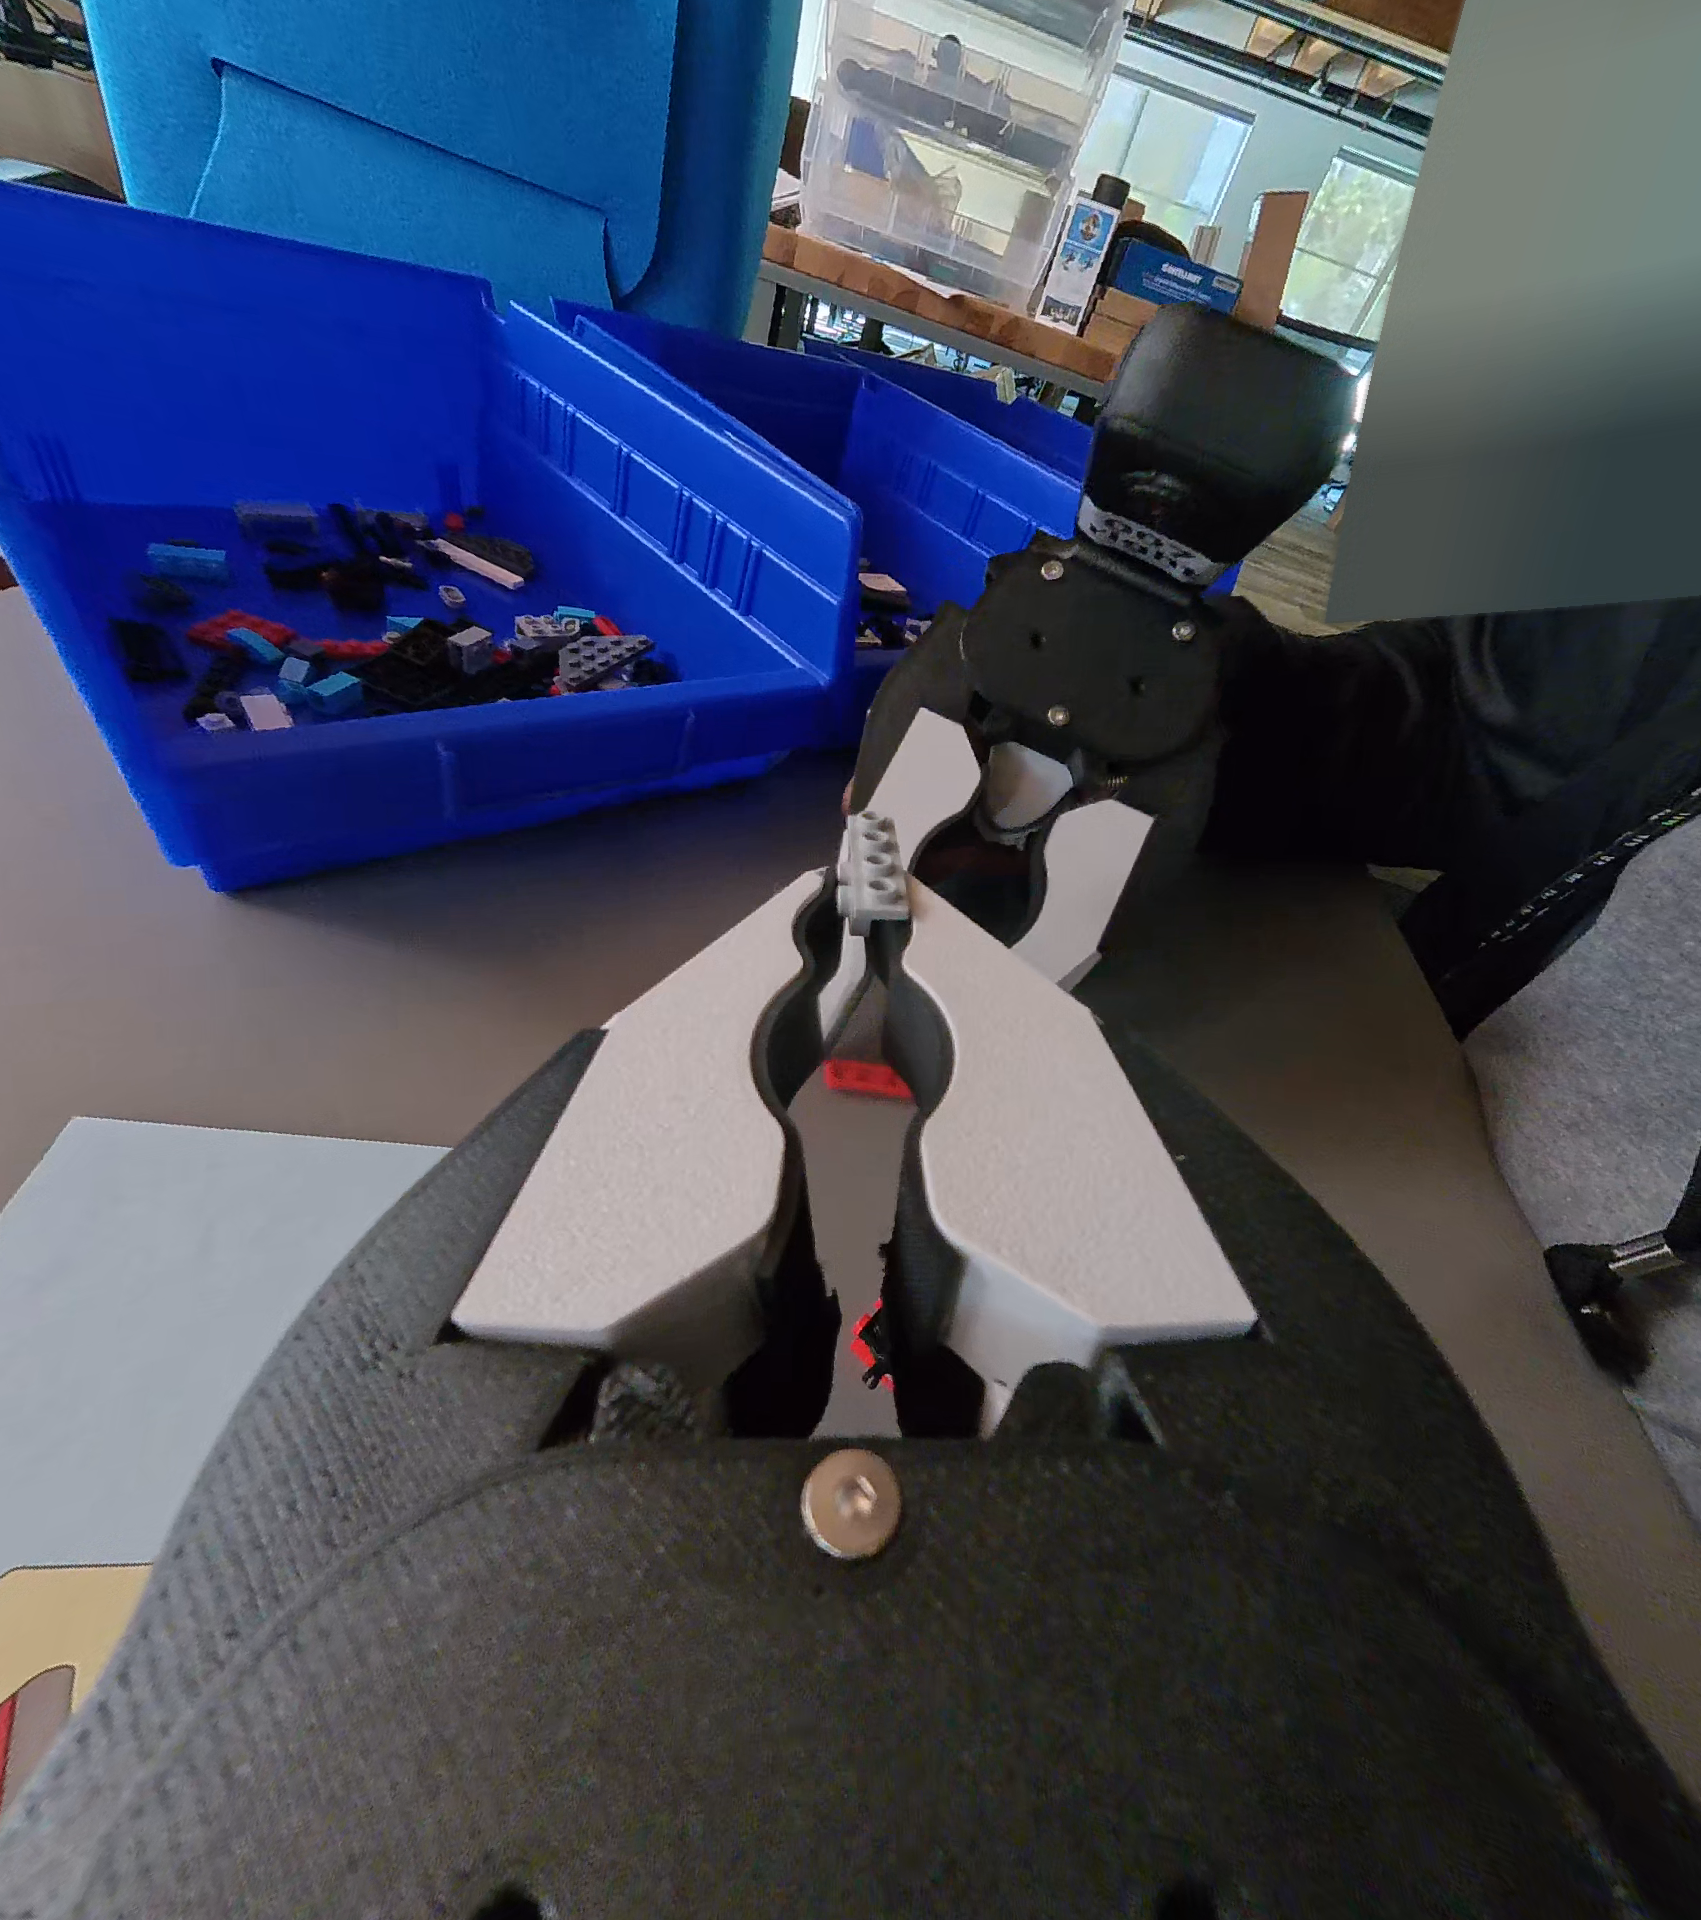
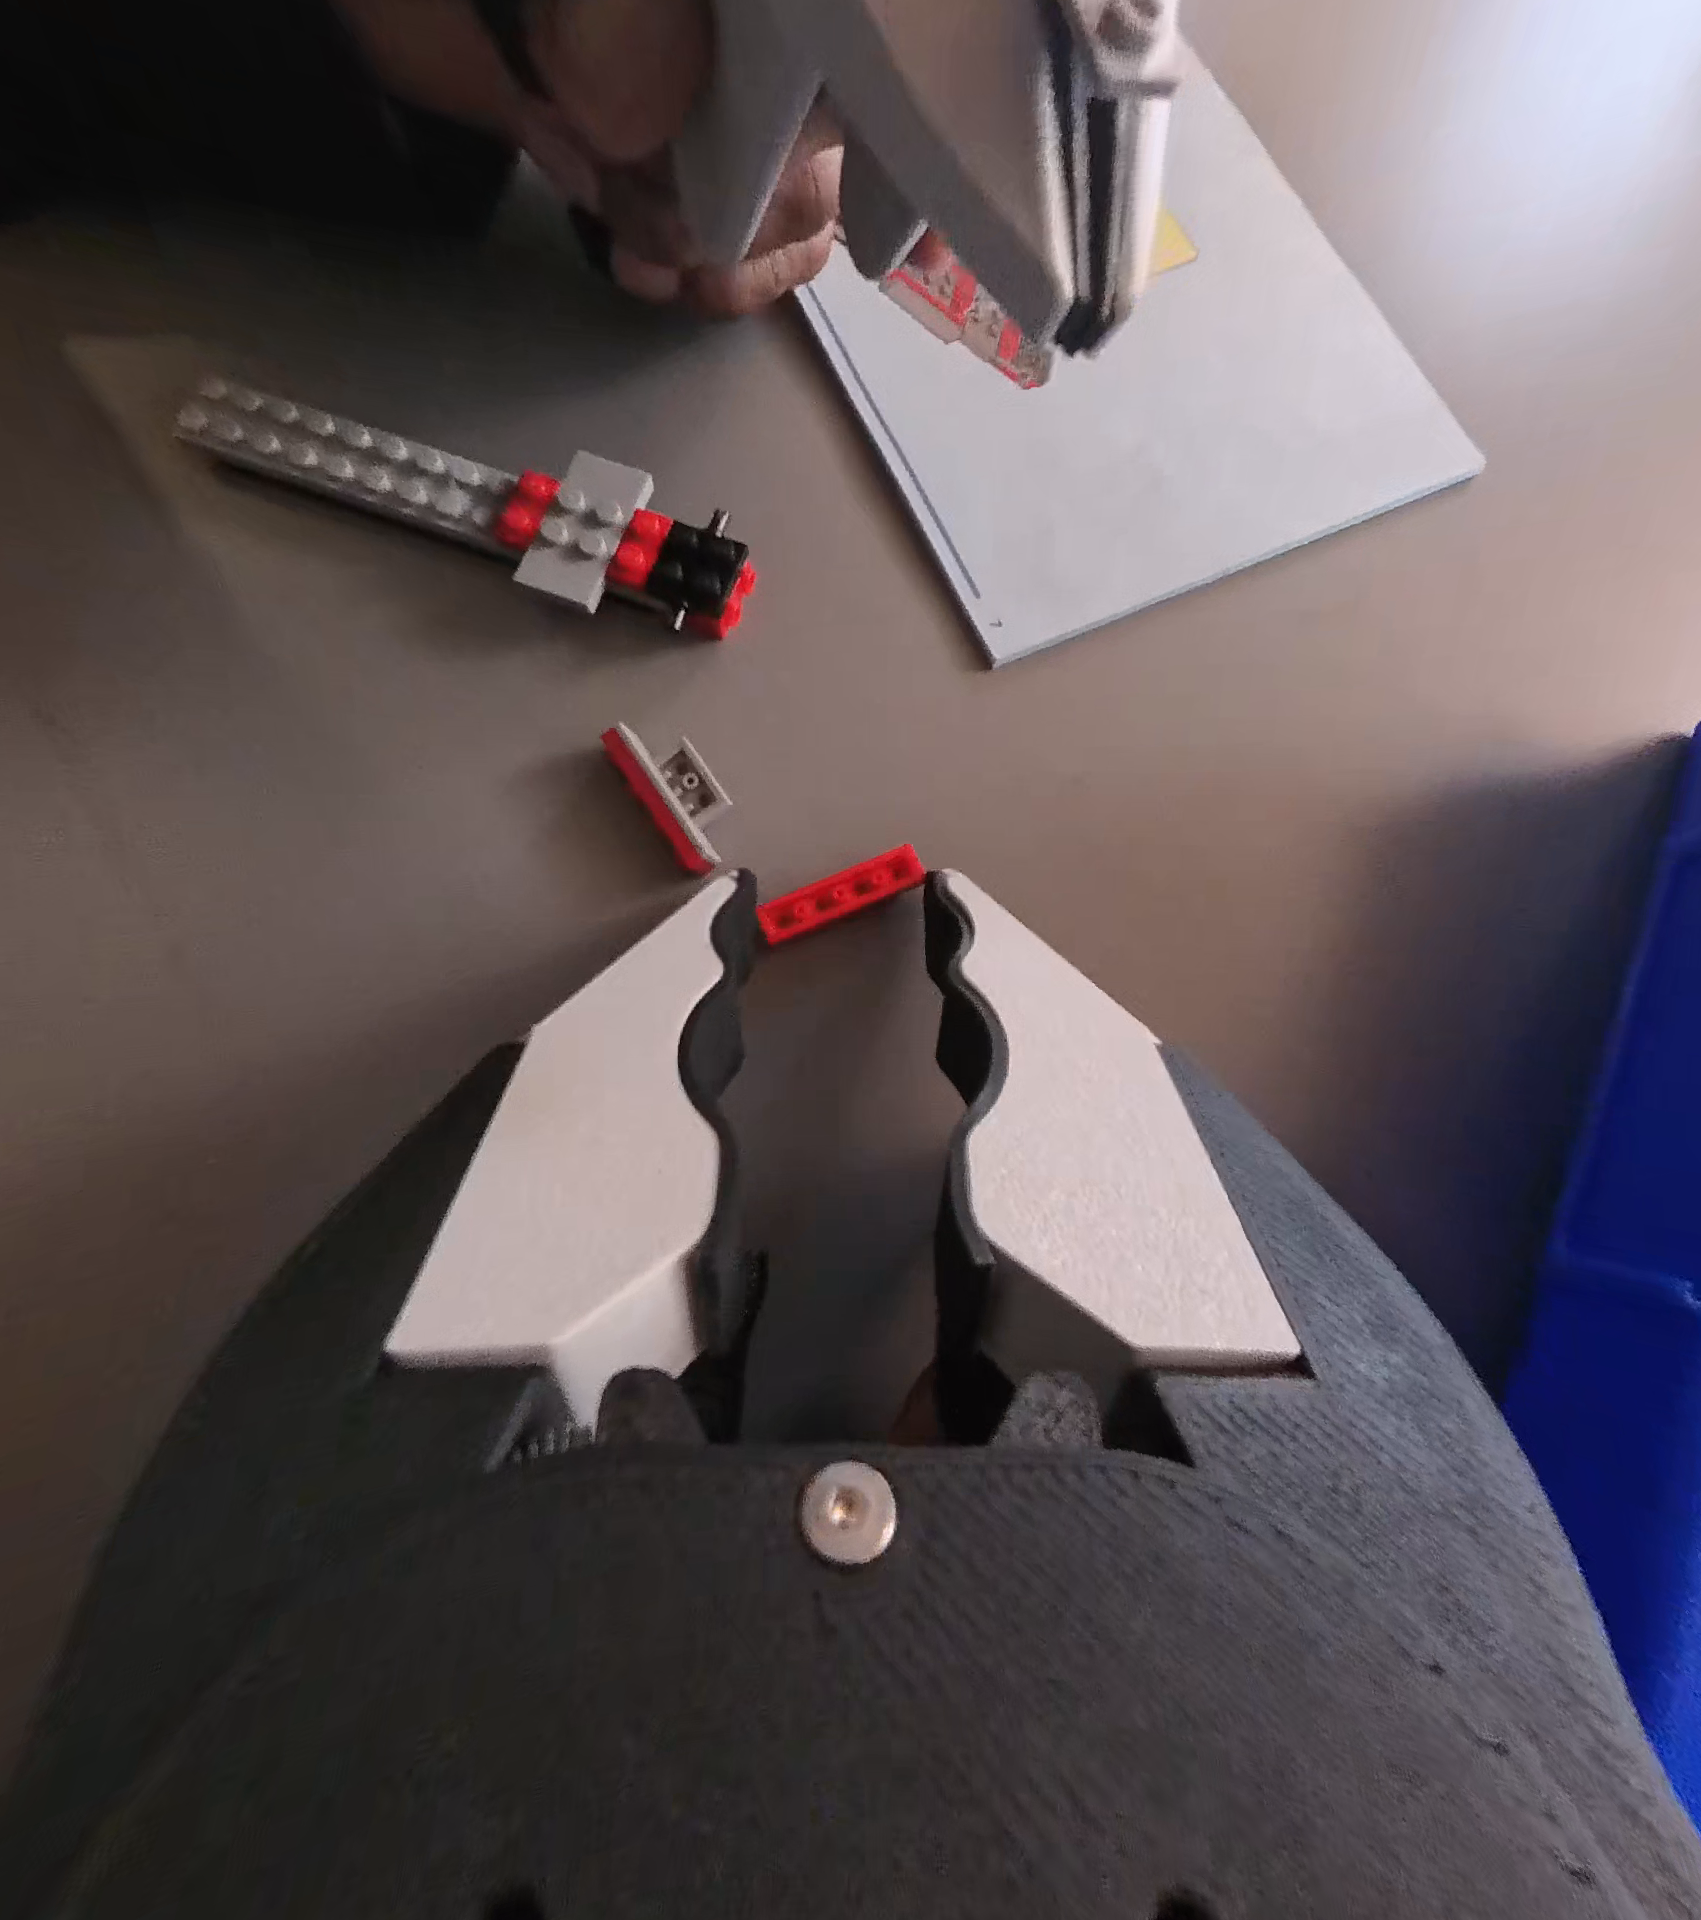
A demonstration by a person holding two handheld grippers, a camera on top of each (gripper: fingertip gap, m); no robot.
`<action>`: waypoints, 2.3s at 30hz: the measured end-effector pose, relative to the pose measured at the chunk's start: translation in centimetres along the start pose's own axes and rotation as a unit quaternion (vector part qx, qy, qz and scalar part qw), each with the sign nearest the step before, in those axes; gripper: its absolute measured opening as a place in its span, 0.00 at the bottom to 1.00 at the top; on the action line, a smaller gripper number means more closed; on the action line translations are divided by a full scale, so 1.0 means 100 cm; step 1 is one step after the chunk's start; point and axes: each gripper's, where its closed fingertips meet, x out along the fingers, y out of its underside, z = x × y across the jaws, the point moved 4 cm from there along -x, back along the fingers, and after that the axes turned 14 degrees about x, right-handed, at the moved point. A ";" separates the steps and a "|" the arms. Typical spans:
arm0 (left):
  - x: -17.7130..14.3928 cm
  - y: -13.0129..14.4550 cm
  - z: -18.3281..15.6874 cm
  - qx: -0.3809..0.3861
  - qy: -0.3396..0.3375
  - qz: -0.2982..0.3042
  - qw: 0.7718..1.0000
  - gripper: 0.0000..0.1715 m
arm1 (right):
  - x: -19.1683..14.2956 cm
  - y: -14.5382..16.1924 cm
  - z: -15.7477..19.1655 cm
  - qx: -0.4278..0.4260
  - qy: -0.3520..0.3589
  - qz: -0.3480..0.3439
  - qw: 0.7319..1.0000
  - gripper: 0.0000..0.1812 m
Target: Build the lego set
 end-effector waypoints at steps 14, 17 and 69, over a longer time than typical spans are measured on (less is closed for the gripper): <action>-0.001 0.000 0.000 -0.002 -0.001 -0.002 1.000 0.01 | -0.043 -0.030 -0.013 0.075 -0.038 -0.136 0.987 0.23; -0.001 0.000 0.000 -0.002 -0.001 -0.002 1.000 0.01 | -0.042 -0.025 -0.015 0.071 -0.026 -0.113 0.991 0.23; -0.003 -0.010 -0.007 0.033 0.017 -0.050 0.998 0.01 | -0.075 -0.082 -0.010 0.040 -0.051 -0.112 0.992 0.06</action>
